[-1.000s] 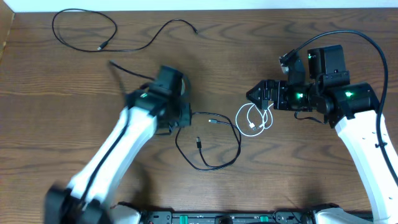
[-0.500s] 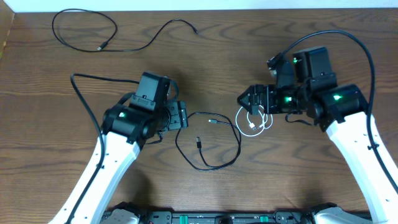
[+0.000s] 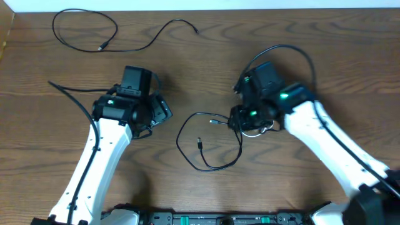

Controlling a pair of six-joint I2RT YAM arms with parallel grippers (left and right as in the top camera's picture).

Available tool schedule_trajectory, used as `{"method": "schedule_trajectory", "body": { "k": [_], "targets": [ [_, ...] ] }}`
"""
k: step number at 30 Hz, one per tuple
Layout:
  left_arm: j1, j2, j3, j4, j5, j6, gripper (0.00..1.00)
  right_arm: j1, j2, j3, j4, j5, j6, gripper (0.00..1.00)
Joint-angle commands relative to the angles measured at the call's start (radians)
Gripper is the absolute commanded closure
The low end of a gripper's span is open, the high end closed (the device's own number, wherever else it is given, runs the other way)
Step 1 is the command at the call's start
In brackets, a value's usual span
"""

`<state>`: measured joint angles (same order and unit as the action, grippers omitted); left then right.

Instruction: Untangle cables

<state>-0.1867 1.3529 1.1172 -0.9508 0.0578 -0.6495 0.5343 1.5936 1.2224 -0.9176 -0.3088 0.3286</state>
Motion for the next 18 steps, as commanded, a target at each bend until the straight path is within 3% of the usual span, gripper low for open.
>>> {"method": "schedule_trajectory", "body": {
  "k": [1,14,18],
  "targets": [
    [0.021,0.002,0.000,-0.027,-0.018,-0.029,0.16,0.051,0.075,-0.009,-0.018,0.140,0.091,0.50],
    [0.023,0.002,0.000,-0.035,-0.023,-0.026,0.16,0.096,0.329,-0.009,-0.036,0.177,0.150,0.48],
    [0.023,0.002,0.000,-0.035,-0.023,-0.026,0.16,0.096,0.369,-0.009,-0.032,0.175,0.150,0.56]
  ]
}}
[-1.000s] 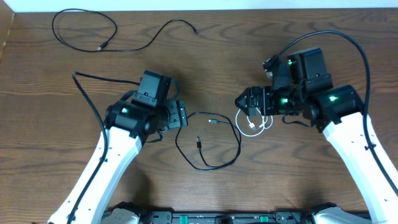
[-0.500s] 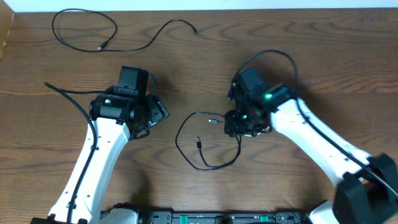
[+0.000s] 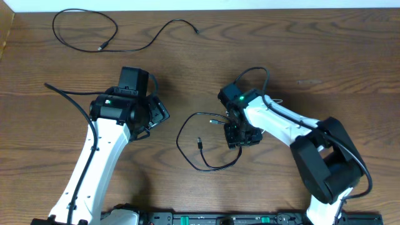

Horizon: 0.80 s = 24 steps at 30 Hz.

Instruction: Untangle cables

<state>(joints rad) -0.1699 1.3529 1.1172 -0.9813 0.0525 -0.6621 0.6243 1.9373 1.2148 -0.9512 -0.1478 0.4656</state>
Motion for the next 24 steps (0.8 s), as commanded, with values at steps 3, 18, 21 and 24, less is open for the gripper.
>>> {"method": "schedule_trajectory", "body": {
  "k": [3,18,21,24],
  "targets": [
    [0.006,0.002,0.000,-0.005,-0.017,-0.013,0.16,0.006,0.048,-0.002,0.010,0.015,0.013,0.60],
    [0.006,0.002,0.000,-0.005,-0.016,-0.013,0.16,-0.014,0.043,0.044,0.037,-0.026,-0.021,0.99],
    [0.006,0.002,0.000,-0.005,-0.014,-0.013,0.16,-0.057,-0.042,0.068,0.048,-0.225,-0.119,0.99],
    [0.006,0.002,0.000,-0.006,0.021,-0.011,0.16,-0.107,-0.132,0.069,0.083,-0.402,-0.168,0.99]
  ]
}}
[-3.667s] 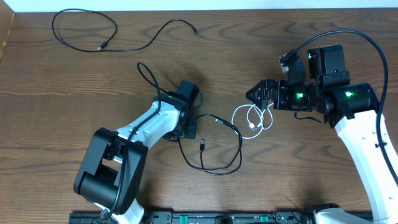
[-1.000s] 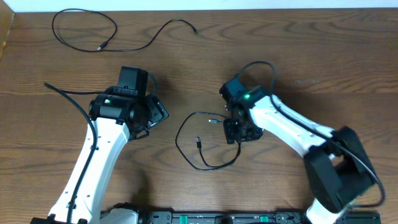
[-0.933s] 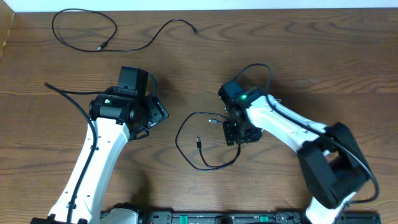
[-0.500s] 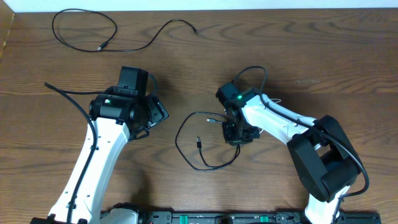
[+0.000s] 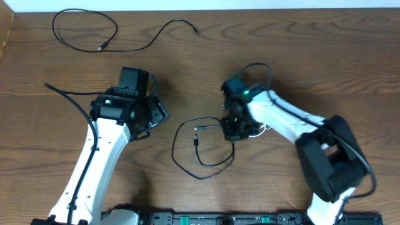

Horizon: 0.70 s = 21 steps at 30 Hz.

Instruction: Untangle cables

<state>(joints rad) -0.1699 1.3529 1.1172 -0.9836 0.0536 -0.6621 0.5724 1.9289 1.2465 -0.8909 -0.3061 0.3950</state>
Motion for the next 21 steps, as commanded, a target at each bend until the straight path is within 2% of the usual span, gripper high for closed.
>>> {"method": "schedule_trajectory", "body": {
  "k": [1,8,15,18,21],
  "targets": [
    [0.006,0.002,0.000,-0.003,0.035,-0.005,0.16,-0.076,-0.158,0.037,0.034,-0.294,-0.110,0.99],
    [0.006,0.002,0.000,-0.003,0.093,0.052,0.16,-0.178,-0.333,0.037,0.036,-0.497,-0.169,0.99],
    [0.006,0.002,0.000,-0.004,0.097,0.052,0.16,-0.187,-0.401,0.037,0.039,-0.526,-0.164,0.99],
    [0.006,0.002,0.000,0.007,0.248,0.140,0.16,-0.193,-0.401,0.037,0.094,-0.665,-0.155,0.99],
    [0.006,0.002,0.000,0.026,0.379,0.264,0.16,-0.222,-0.402,0.037,0.207,-0.767,-0.041,0.99]
  ]
}}
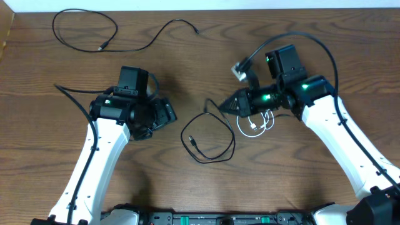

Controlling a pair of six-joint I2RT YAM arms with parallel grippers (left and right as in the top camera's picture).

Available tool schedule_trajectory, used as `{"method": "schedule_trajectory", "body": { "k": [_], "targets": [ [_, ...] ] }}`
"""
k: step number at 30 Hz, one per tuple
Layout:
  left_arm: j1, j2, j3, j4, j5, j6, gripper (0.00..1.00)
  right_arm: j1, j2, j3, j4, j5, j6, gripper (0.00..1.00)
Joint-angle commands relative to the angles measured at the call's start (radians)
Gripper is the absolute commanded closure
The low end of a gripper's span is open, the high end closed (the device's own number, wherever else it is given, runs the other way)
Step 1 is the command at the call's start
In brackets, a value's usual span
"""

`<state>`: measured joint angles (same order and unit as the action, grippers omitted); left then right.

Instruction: Untangle cables

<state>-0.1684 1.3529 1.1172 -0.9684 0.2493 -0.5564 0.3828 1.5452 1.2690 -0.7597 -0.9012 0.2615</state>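
A thin black cable (211, 142) lies in a loop at the table's middle, its loose plug end (192, 140) inside the loop. One strand rises from the loop up to my right gripper (220, 107), which points left and looks shut on it. A small white cable (255, 126) lies coiled just below that gripper's body. My left gripper (169, 113) hovers left of the loop, apart from it, apparently open with nothing in it.
A second long black cable (85, 28) lies spread out at the far left, ending in a plug near the table's back middle. The arms' own black supply leads arc over each wrist. A pale wall edge runs along the back.
My right gripper stood pointing down at the loop's right side; now it points left, higher up, with a strand in it. The loop sits further right, the white cable shows, and my left gripper is slightly further right.
First my right gripper was over the white cable, right of the loop. Then it stood down on the loop's right edge, and the loop shifted a little left. Now a strand of the black cable is raised and the white coil lies apart from it.
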Motion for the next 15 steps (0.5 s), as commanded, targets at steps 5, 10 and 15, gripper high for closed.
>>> {"method": "schedule_trajectory", "body": {
  "k": [5,10,15],
  "targets": [
    [0.005,0.002,0.000,0.011,0.356,0.317,0.15,-0.126,-0.019,0.015,0.285,-0.307,0.291,0.99],
    [0.005,0.002,0.000,0.021,0.431,0.380,0.15,-0.160,-0.018,0.014,0.288,-0.256,0.241,0.99],
    [0.005,0.002,0.000,0.016,0.385,0.376,0.15,-0.101,-0.017,0.009,-0.080,0.236,0.115,0.85]
  ]
}}
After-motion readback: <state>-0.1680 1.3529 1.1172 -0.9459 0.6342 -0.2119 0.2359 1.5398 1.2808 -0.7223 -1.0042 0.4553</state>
